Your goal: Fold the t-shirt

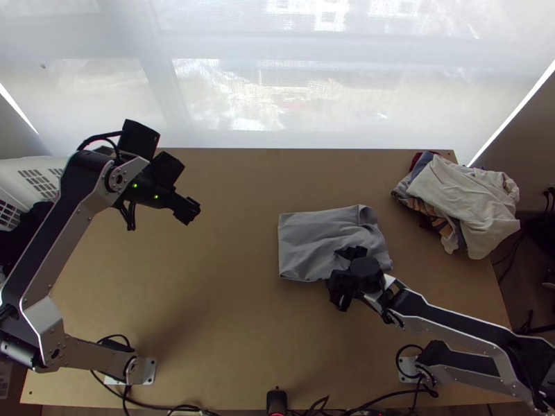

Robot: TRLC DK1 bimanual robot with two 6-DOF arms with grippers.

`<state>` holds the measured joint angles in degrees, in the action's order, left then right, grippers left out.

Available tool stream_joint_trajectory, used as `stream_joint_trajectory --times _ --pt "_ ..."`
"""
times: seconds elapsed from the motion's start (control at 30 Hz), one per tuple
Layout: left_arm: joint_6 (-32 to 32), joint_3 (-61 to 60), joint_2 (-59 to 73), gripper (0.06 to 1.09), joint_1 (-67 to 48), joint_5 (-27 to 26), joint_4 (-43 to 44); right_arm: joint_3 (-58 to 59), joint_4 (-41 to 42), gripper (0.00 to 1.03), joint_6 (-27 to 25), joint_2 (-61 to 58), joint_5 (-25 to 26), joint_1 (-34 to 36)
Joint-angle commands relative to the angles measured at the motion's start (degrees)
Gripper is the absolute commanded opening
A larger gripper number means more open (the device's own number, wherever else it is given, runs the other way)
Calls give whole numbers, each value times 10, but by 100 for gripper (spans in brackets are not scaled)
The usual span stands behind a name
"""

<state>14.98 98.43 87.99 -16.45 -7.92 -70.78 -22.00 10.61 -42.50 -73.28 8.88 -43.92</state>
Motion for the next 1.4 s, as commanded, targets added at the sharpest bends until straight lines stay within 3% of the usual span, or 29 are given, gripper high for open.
stream_joint_trajectory --times 0.0,0.07,0.27,0.4,0.6,0.93,1.17,1.37 --pt "-6 -15 -14 104 5 1 0 -17 66 97 -3 -103 20 31" --pt "-6 -20 -19 104 5 8 -1 -32 67 85 2 -128 20 45" --pt "-4 -40 -29 104 12 14 -1 -65 67 3 22 -158 20 61" --pt "-2 -52 -33 104 19 18 -1 -76 58 3 44 -126 20 61" --pt "0 -59 -37 104 30 19 0 -146 -45 3 106 -25 20 70" --pt "0 -59 -33 104 32 22 8 -277 -142 3 124 57 20 141" --pt "1 -58 -34 104 46 22 8 -332 -173 3 123 88 -1 245" --pt "4 -62 -41 104 64 22 8 -389 -178 3 119 79 -91 430"
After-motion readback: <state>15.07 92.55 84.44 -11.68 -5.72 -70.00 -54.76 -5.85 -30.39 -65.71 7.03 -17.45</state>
